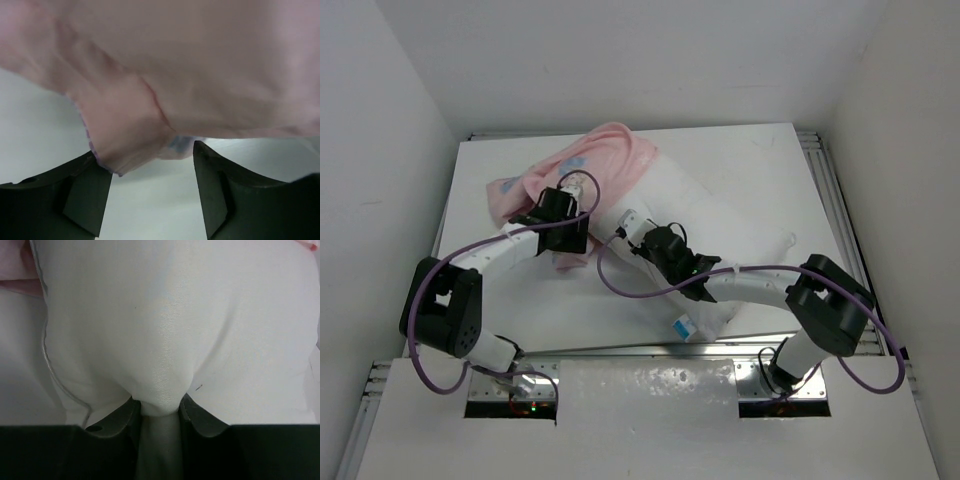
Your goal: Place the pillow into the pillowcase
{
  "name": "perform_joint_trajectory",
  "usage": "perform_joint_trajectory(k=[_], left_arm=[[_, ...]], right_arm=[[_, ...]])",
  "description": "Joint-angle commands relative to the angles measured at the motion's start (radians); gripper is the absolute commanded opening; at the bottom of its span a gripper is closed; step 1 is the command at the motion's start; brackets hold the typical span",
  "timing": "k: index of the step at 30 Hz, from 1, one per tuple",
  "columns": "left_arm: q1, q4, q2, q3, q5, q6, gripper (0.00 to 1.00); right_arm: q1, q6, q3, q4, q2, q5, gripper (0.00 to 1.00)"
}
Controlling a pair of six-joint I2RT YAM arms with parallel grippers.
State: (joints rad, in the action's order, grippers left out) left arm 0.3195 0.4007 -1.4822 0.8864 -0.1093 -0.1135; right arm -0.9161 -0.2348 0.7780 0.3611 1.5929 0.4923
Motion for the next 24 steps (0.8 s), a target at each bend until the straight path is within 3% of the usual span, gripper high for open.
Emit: perform_joint_trajectory(k=[1, 3, 5, 6, 7, 8, 9, 14, 18, 20, 24], left_arm=[[-0.003, -0.108, 0.016, 0.026, 0.153, 0.037, 0.62], [-0.007, -0.126, 0.011, 0.025, 0.155, 0.041, 0.6], [-0.011, -0.143, -0.001, 0.016, 0.114, 0.029, 0.42], [-0.02, -0.154, -0.018, 0.014, 0.082, 0.028, 0.16], [-0.022, -0.154, -0.027, 0.017, 0.071, 0.026, 0.04], [-0.022, -0.149, -0.039, 0.023, 0.063, 0.032, 0.0], [-0.02, -0.119, -0.043, 0.032, 0.065, 0.04, 0.0], [-0.02, 0.042, 0.02, 0.144, 0.262, 0.168, 0.0], [-0.02, 0.185, 0.109, 0.236, 0.555, 0.311, 0.0], [-0.02, 0.21, 0.16, 0.27, 0.641, 0.406, 0.0], [-0.02, 0.185, 0.207, 0.279, 0.816, 0.431, 0.0]], right_arm=[[0.01, 0.048, -0.013, 0.032, 0.021, -0.021, 0.27], [0.01, 0.051, -0.011, 0.035, 0.021, -0.027, 0.28], [0.01, 0.061, -0.013, 0.039, 0.021, -0.031, 0.27], [0.01, 0.064, -0.013, 0.044, 0.022, -0.038, 0.25], [0.01, 0.071, -0.014, 0.044, 0.022, -0.044, 0.22], [0.01, 0.072, -0.013, 0.044, 0.024, -0.05, 0.15], [0.01, 0.077, -0.011, 0.041, 0.024, -0.069, 0.0], [0.039, 0.184, 0.01, 0.088, 0.016, -0.245, 0.0], [0.129, 0.392, 0.098, 0.226, -0.013, -0.47, 0.0], [0.174, 0.489, 0.154, 0.287, -0.025, -0.515, 0.0], [0.184, 0.543, 0.211, 0.451, -0.039, -0.495, 0.0]])
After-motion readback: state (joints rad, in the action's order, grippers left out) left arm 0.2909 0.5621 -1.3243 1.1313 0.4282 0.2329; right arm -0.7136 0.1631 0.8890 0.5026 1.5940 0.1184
